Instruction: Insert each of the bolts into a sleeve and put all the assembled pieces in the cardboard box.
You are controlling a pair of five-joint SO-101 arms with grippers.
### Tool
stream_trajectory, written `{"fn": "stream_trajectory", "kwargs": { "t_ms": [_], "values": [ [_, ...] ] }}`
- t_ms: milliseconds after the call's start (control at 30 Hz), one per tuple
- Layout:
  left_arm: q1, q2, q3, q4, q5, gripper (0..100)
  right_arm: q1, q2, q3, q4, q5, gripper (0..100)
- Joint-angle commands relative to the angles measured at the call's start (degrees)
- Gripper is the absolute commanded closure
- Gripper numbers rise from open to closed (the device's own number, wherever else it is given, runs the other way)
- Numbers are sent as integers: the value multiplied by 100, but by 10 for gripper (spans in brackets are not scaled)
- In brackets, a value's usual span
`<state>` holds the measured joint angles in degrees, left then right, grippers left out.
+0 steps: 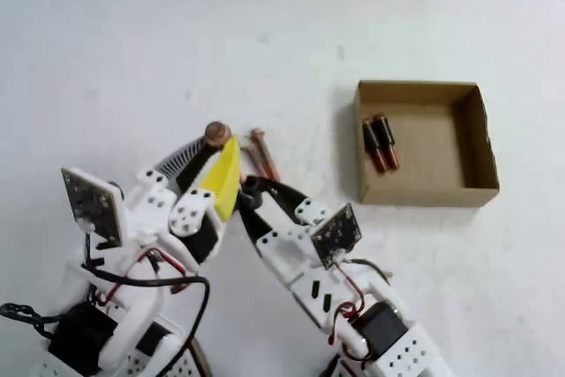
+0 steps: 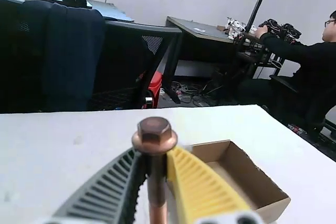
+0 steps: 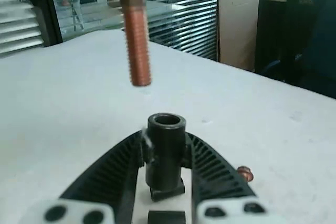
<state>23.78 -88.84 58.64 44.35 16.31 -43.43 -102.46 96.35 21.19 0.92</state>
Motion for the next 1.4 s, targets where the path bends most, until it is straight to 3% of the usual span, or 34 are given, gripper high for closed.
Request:
{"fn": "stream_trajectory", "kwargs": {
  "t_ms": [0, 267, 433, 1367],
  "values": [
    [101, -66, -35, -9, 70, 976, -4, -66, 53, -470, -62, 981],
    [101, -66, -35, -9, 44, 976, -31, -66, 53, -497, -35, 981],
    [92, -66, -35, 9, 35, 976, -154, -66, 53, -462, 677, 981],
    [101, -75, 1046, 26, 26, 976, -215, -66, 53, -453, 721, 981]
  ]
}}
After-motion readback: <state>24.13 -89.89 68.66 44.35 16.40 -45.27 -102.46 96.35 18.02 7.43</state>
